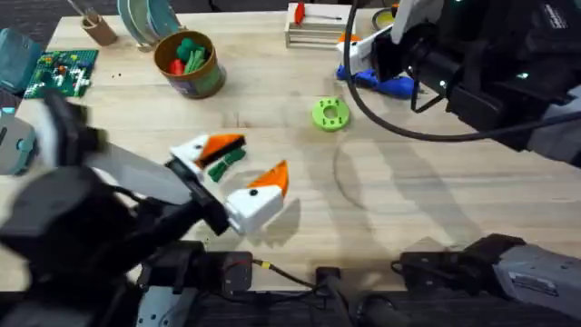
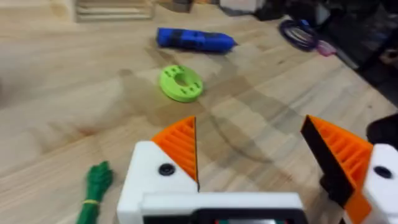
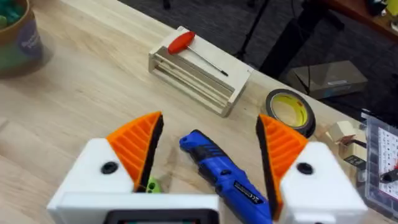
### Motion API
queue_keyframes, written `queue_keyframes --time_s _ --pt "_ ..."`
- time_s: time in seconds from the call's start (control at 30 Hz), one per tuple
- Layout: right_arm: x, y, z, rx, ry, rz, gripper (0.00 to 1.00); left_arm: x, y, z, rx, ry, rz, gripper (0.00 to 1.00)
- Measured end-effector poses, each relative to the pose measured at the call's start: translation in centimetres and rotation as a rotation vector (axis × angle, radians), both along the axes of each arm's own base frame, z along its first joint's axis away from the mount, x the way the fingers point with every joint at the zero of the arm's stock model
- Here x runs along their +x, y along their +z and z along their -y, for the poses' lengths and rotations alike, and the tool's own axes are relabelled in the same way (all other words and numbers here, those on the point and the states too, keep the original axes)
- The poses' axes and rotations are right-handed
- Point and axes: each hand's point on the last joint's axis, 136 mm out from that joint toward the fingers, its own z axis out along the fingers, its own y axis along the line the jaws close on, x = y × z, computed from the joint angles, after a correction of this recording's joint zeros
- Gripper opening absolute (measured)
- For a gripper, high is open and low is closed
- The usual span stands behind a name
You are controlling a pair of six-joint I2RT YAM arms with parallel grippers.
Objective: Pick up the gripper from the table and insert it into the empty holder that is missing its gripper. Then pick up a screw, insert it into the mounting hole, and use the screwdriver to tighten it. Finally, clean up the table by picking up the vegetable and placing it into the bucket.
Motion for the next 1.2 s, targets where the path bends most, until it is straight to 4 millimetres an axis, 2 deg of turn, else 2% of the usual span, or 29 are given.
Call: queue_keyframes --time_s 0.13,0.3,0.5,0.63,0.73,1.2 --pt "0.0 0.0 0.0 0.0 0.0 0.0 0.873 0.2 2.4 -1.2 0.082 0.068 -0.036 0.993" --pt "0.0 0.0 0.0 0.0 0.0 0.0 0.873 0.7 2.7 -3.0 0.207 0.14 -0.208 0.993" --pt "0.0 0.0 0.0 0.001 0.0 0.0 0.873 1.4 1.2 -5.5 0.385 0.198 -0.485 0.993" --pt "0.0 0.0 0.0 0.001 0.0 0.0 0.873 3.0 0.4 -6.9 0.474 0.237 -0.574 0.993" --pt "0.0 0.0 0.0 0.001 -0.001 0.0 0.874 3.8 -1.2 -7.7 0.531 0.248 -0.65 0.993" --pt "-0.4 -1.0 0.2 -0.016 -0.002 -0.043 0.876 6.4 -7.6 -8.3 0.599 0.235 -0.973 0.994"
